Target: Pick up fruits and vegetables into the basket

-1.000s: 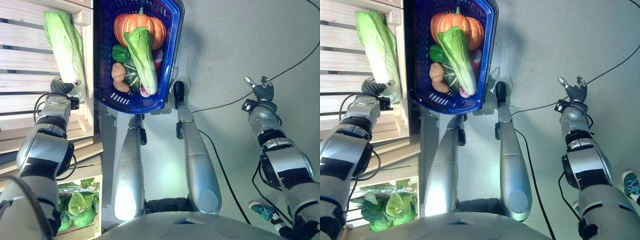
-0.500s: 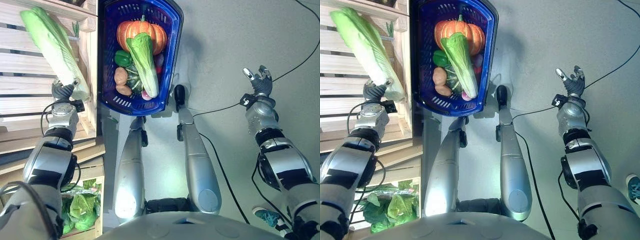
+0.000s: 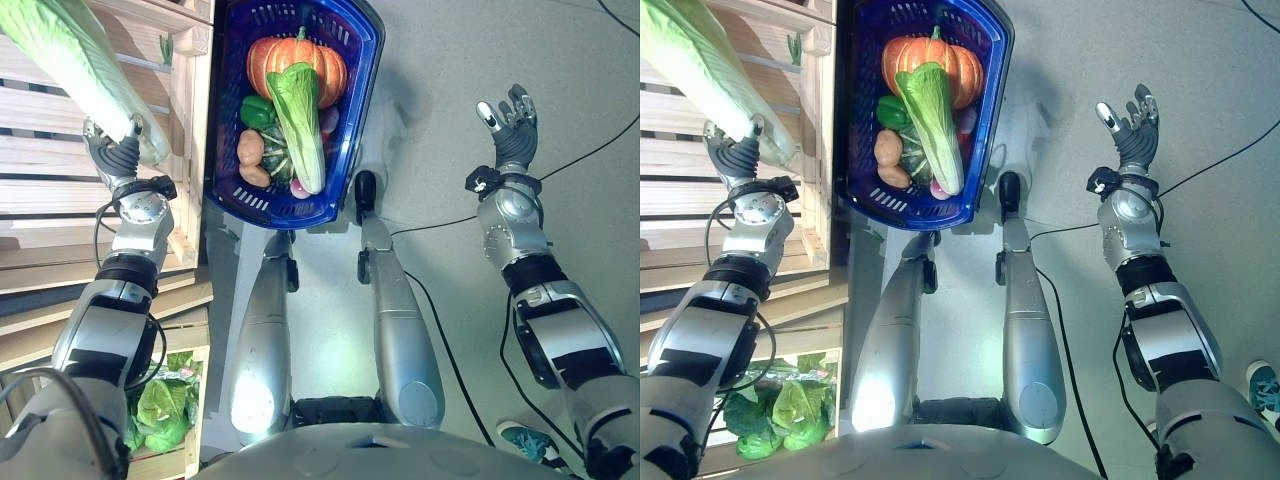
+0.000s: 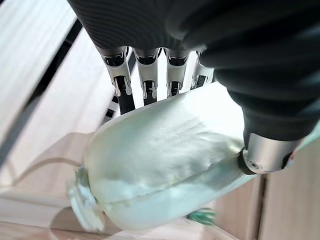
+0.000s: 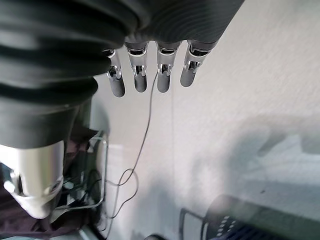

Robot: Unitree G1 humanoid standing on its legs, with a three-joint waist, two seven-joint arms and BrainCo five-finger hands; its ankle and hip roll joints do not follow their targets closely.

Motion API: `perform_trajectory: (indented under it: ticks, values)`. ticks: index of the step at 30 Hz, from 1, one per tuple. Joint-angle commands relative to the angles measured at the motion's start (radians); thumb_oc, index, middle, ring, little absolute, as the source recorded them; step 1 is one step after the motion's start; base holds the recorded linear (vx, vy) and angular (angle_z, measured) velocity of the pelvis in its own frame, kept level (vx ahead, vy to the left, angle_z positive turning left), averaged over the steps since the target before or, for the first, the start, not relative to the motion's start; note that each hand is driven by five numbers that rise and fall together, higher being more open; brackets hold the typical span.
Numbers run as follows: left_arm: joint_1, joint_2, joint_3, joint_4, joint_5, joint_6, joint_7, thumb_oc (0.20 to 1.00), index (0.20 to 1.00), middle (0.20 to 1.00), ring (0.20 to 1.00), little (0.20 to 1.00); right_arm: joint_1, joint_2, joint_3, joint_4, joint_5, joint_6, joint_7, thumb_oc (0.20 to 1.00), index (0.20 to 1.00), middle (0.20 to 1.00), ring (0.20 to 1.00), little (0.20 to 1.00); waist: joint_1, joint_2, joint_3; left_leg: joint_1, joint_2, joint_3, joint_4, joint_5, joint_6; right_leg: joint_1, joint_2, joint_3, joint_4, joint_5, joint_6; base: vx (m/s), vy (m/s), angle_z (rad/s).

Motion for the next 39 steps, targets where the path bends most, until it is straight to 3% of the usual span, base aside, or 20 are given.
perform_trajectory:
  ticks: [1, 14, 20, 31, 39]
  values:
    - [-0.034, 0.037, 0.028, -0.134, 0.17, -0.101, 0.044, 0.2, 0.2, 0.2, 0.2, 0.2, 0.045, 0.006, 0.012, -0.116, -0.032, -0.043, -0.029, 1.0, 1.0, 1.0, 1.0, 1.0, -0.011, 0.051, -0.038, 0.024, -0.038, 0.012, -0.104, 0.042, 0.001, 0.063, 0.046, -0.078, 0.102, -0.19, 0.018, 0.0, 0.0, 0.0]
    - [0.0, 0.061, -0.006, -0.362, 0.346, -0.079, -0.039, 0.2, 0.2, 0.2, 0.2, 0.2, 0.116, 0.033, -0.016, -0.386, -0.104, -0.026, -0.016, 1.0, 1.0, 1.0, 1.0, 1.0, -0.017, 0.056, -0.038, 0.026, -0.035, 0.024, -0.121, 0.054, 0.002, 0.068, 0.046, -0.069, 0.087, -0.176, 0.025, 0.0, 0.004, -0.01]
    - [0.037, 0.073, -0.026, -0.475, 0.381, -0.059, -0.154, 0.2, 0.2, 0.2, 0.2, 0.2, 0.15, 0.053, -0.037, -0.51, -0.158, -0.04, -0.015, 1.0, 1.0, 1.0, 1.0, 1.0, -0.022, 0.058, -0.038, 0.028, -0.035, 0.032, -0.127, 0.055, 0.005, 0.069, 0.047, -0.066, 0.082, -0.169, 0.032, 0.01, 0.005, -0.04]
    - [0.04, 0.121, -0.096, -0.602, 0.453, 0.036, -0.374, 0.2, 0.2, 0.2, 0.2, 0.2, 0.159, 0.042, 0.015, -0.651, -0.041, 0.06, 0.227, 1.0, 1.0, 1.0, 1.0, 1.0, -0.026, 0.055, -0.038, 0.035, -0.032, 0.044, -0.129, 0.057, 0.005, 0.079, 0.041, -0.07, 0.078, -0.166, 0.039, 0.0, 0.001, 0.0]
    - [0.009, 0.169, -0.174, -0.631, 0.44, 0.045, -0.472, 0.2, 0.2, 0.2, 0.2, 0.2, 0.14, 0.008, 0.069, -0.691, 0.041, 0.121, 0.339, 1.0, 1.0, 1.0, 1.0, 1.0, -0.028, 0.051, -0.038, 0.029, -0.028, 0.051, -0.13, 0.062, 0.005, 0.075, 0.038, -0.075, 0.073, -0.156, 0.044, 0.0, 0.0, 0.0]
